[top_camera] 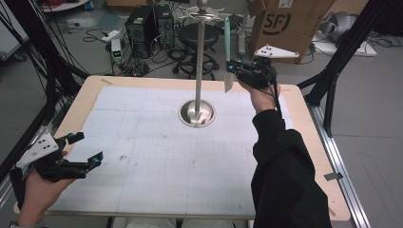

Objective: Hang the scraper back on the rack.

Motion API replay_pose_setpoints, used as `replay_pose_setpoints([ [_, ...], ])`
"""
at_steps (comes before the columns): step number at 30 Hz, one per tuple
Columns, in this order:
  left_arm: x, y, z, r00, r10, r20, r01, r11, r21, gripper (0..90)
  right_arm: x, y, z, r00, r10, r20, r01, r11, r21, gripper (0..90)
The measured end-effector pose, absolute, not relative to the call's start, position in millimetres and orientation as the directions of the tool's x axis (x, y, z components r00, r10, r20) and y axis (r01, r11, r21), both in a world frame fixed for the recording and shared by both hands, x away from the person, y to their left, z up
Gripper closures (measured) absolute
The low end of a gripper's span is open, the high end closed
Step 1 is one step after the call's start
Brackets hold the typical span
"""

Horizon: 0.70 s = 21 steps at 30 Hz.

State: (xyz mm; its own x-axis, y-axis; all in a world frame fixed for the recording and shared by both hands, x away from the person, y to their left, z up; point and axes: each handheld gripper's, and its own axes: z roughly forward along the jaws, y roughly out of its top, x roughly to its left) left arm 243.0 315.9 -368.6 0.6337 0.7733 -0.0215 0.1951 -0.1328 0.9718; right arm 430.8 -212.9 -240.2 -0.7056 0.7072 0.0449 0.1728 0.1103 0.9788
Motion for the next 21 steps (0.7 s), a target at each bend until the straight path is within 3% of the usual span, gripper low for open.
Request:
replay_pose_setpoints([
  [21, 243.1, 317.4, -370.2, 0.630, 0.776, -0.025, 0.200, -0.131, 0.971, 2.2, 433.9, -211.4, -241.2, -0.715, 0.697, 0.055, 0.175, 0.102, 0.979, 80.9],
])
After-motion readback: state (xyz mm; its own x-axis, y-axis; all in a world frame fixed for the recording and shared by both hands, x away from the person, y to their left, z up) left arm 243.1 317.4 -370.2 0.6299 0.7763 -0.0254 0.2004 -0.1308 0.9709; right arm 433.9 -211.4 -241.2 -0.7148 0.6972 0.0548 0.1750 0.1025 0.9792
